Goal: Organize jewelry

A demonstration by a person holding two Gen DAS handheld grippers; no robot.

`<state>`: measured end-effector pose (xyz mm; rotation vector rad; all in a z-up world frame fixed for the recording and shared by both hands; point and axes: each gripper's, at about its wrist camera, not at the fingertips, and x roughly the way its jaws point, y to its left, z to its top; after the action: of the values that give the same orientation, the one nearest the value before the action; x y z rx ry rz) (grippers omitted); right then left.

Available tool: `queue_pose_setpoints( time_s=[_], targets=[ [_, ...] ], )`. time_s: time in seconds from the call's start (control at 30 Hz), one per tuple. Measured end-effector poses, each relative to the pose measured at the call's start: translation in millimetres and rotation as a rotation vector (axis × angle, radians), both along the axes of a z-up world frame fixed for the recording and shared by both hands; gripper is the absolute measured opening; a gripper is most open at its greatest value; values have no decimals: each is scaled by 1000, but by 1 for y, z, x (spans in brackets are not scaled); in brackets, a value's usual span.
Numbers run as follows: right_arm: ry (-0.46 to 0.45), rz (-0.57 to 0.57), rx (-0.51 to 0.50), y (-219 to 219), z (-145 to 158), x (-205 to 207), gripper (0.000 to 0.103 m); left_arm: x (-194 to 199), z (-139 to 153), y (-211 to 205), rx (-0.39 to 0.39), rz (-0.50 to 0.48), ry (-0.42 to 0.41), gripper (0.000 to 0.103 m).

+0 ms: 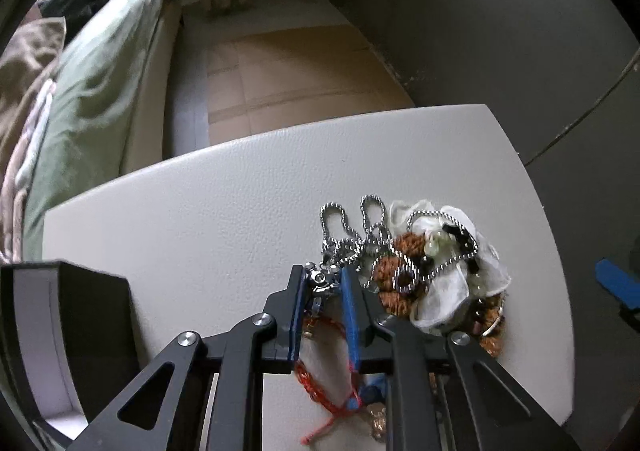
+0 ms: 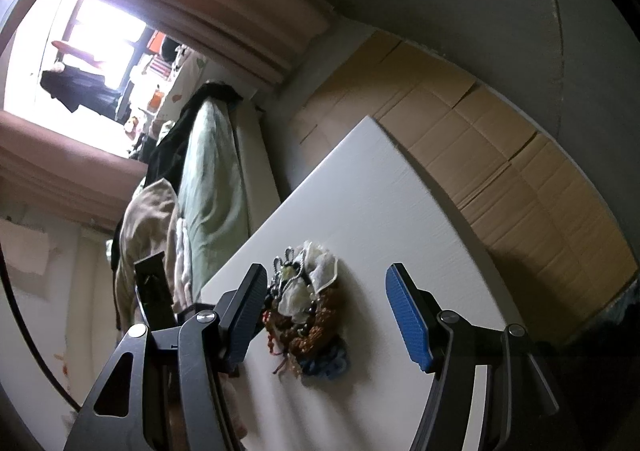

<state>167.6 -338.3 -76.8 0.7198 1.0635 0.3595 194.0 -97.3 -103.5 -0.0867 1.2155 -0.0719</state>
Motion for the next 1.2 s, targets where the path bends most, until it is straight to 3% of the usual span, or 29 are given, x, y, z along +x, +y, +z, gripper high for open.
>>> queue_pose_setpoints(
  time_s=[0.2, 0.33, 0.6, 0.67, 0.73, 1.13, 1.17, 1.2],
  targets=[
    [25, 34, 6, 15, -11, 4, 64, -13, 27, 14, -34, 29, -65, 18],
    [38, 41, 9, 22, -18, 7, 63, -25, 66, 22, -49, 37, -136, 18],
    [109, 33, 64, 29, -49, 21, 50, -39, 120, 39, -52, 51, -237, 18],
    [120, 27, 101, 29, -57, 24, 47, -40, 128, 47, -56, 53, -250, 18],
    [125, 14, 136, 27, -62, 26, 37, -41, 135, 49, -53, 53, -264, 18],
    [166, -8, 197, 26, -76, 31, 36, -54, 159, 63, -63, 69, -318, 18],
    [166, -9, 195, 27, -77, 33, 34, -53, 159, 64, -60, 72, -316, 18],
    [170, -10, 197, 27, -78, 33, 21, -52, 159, 65, -56, 78, -313, 18]
  ],
)
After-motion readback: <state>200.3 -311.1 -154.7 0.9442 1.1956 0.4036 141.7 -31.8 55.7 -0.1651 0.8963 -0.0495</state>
